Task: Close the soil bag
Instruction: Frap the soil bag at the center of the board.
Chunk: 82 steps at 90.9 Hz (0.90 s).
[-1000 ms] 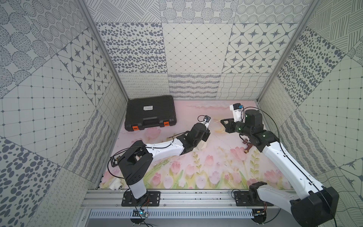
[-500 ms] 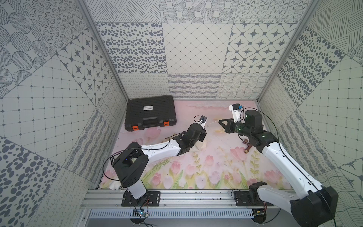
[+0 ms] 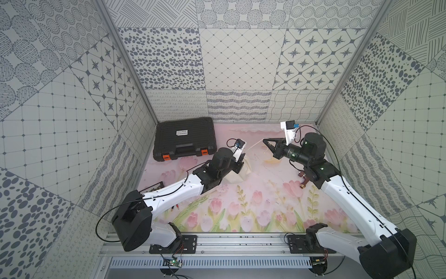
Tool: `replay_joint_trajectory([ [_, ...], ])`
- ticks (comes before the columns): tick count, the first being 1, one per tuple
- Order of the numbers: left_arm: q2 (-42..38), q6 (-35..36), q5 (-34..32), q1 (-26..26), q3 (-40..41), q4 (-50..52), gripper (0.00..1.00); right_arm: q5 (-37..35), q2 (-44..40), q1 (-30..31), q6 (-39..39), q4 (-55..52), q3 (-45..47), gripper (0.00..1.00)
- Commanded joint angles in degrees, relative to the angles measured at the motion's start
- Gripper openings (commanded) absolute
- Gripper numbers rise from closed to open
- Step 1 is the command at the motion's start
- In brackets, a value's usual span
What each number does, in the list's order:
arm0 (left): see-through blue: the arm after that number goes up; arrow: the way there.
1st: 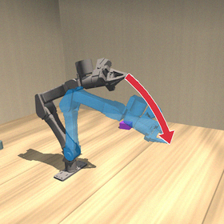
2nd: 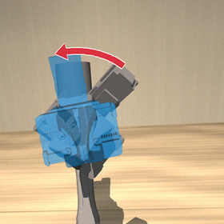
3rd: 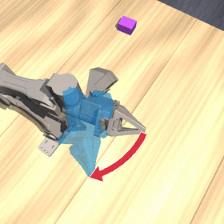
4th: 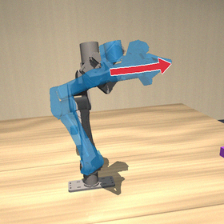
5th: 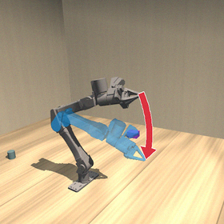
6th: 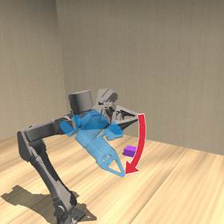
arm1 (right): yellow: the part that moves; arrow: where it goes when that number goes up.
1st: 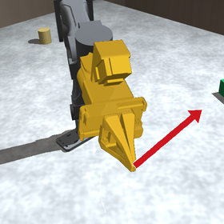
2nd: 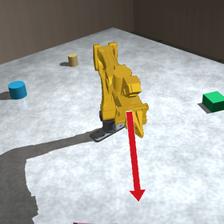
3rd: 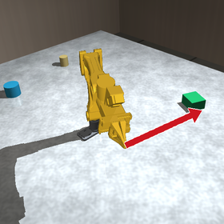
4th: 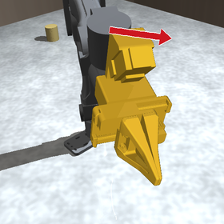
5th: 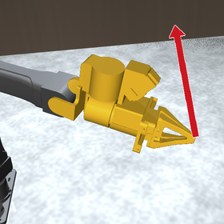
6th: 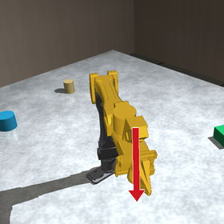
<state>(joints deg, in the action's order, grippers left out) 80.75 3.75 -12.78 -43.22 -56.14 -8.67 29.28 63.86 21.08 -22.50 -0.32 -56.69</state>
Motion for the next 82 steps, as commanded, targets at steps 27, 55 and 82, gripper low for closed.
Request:
replay_joint_trajectory([
  [27, 0.5, 2.3, 1.3, 1.3, -1.5, 12.1, 0.36, -2.1, 0.3, 1.5, 1.7, 13.7, -6.8, 0.0],
  [55, -4.2, 2.3, 4.6, 1.5, 0.0, 8.1, 0.55, -5.3, 0.6, 3.6, 3.6, 10.1, -6.2, 0.0],
  [82, -7.0, 2.0, 10.6, 1.6, 1.2, 5.5, 0.69, -7.5, -0.4, 3.8, 5.4, 7.8, -7.0, 0.0],
])
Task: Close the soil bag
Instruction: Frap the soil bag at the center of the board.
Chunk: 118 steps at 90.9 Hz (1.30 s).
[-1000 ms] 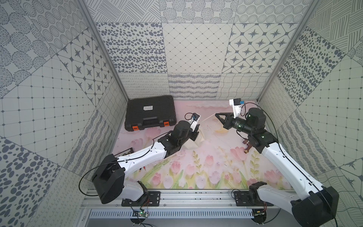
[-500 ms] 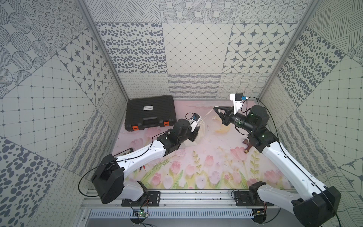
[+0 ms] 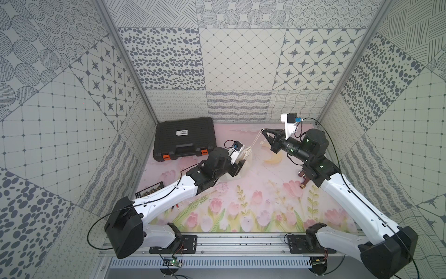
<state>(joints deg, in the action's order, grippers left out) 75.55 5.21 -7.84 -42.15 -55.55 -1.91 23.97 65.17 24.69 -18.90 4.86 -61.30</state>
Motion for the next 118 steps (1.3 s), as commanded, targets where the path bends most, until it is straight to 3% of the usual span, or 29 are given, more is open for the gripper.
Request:
replay_joint_trajectory([
  [1, -1.9, 0.6, 6.0, 0.6, 0.6, -1.3, 0.69, -2.2, -1.7, 0.2, 1.8, 2.6, -2.4, 0.0],
  [42, -1.6, 2.9, 16.3, 0.6, -4.7, -5.6, 0.77, -1.4, -2.2, 0.7, 2.4, 2.1, -2.0, 0.0],
  [68, 8.4, 4.5, 18.0, 0.7, -16.1, -6.0, 0.75, -1.7, -3.4, 0.8, 2.8, 2.1, -0.5, 0.0],
  [82, 11.6, 4.7, 18.7, 0.7, -19.4, -6.1, 0.65, -1.6, -3.7, 0.9, 2.8, 1.8, -0.4, 0.0],
  [108, 14.7, 6.3, 18.4, 0.8, -23.5, -3.1, 0.31, -1.1, -3.8, 0.8, 2.4, 2.5, 0.0, 0.0],
  [118, 15.5, 6.1, 18.5, 0.8, -23.1, -1.2, 0.23, -1.0, -3.7, 0.8, 2.4, 2.5, -0.4, 0.0],
])
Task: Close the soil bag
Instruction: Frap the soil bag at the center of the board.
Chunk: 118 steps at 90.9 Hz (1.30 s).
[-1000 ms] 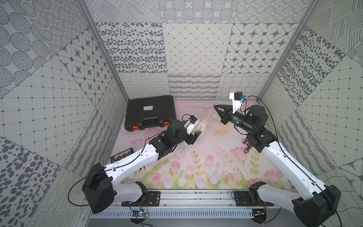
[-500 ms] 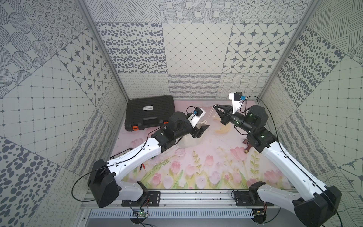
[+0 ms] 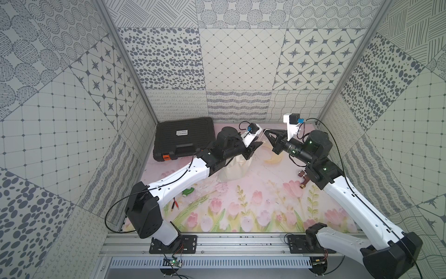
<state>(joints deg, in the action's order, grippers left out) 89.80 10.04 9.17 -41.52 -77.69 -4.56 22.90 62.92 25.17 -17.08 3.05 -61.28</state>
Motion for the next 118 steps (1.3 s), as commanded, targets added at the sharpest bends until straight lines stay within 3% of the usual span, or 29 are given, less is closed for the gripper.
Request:
replay_joint_trajectory([
  [1, 1.2, 1.2, 1.5, 0.2, -0.9, 1.5, 0.22, 0.0, -1.5, 0.3, 0.6, 4.2, -0.5, 0.0],
  [21, 0.5, 0.9, -5.4, 0.0, 5.7, 6.5, 0.03, -3.4, -1.9, 0.3, 3.7, 1.4, -3.1, 0.0],
  [37, 0.3, 1.4, -14.2, -0.4, 12.3, 12.1, 0.0, -8.4, -2.8, -0.2, 5.8, -0.6, -5.9, 0.0],
  [71, 5.6, -2.0, -29.2, -3.4, 18.6, 20.7, 0.06, -16.9, -4.6, -3.4, 4.9, -1.9, -10.1, 0.0],
  [118, 6.2, -1.8, -38.0, -3.3, 20.9, 24.6, 0.16, -19.0, -7.4, -8.3, 4.2, -2.2, -10.2, 0.0],
])
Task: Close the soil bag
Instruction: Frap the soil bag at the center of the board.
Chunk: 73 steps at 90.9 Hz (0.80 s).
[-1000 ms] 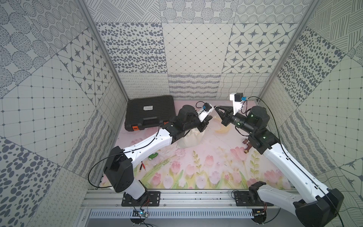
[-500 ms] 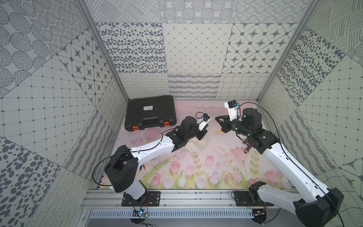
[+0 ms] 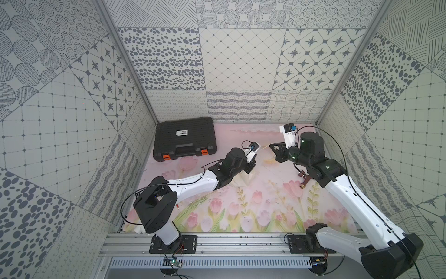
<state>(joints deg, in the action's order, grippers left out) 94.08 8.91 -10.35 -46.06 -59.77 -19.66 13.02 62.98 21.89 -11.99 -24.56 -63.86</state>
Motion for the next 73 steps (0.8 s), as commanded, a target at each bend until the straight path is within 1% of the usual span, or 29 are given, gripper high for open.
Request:
replay_joint_trajectory([
  [1, 1.9, -0.6, -18.7, 1.4, 3.0, 39.8, 0.16, -9.2, -7.5, -5.1, -1.0, 25.4, -7.5, 0.0],
  [24, 0.7, -0.6, -21.4, 3.6, 5.0, 43.5, 0.14, -8.0, -8.5, -8.8, -3.0, 25.5, -5.7, 0.0],
  [47, -2.6, -1.5, -19.9, 7.4, 7.7, 43.3, 0.15, -7.6, -8.9, -9.6, -4.1, 26.1, -4.1, 0.0],
  [59, -3.7, -2.0, -17.3, 9.1, 9.0, 41.8, 0.16, -6.2, -8.7, -9.7, -4.4, 26.6, -3.6, 0.0],
  [63, -3.8, -2.2, -17.0, 9.2, 9.0, 41.5, 0.16, -5.0, -8.4, -9.6, -4.9, 26.8, -3.4, 0.0],
  [67, -4.4, -2.4, -16.6, 9.2, 8.6, 41.5, 0.16, -1.8, -7.8, -9.5, -6.4, 28.2, -3.0, 0.0],
  [73, -6.8, -3.1, -12.8, 9.0, 7.6, 41.4, 0.16, 4.0, -6.2, -8.4, -8.4, 30.4, -2.6, 0.0],
])
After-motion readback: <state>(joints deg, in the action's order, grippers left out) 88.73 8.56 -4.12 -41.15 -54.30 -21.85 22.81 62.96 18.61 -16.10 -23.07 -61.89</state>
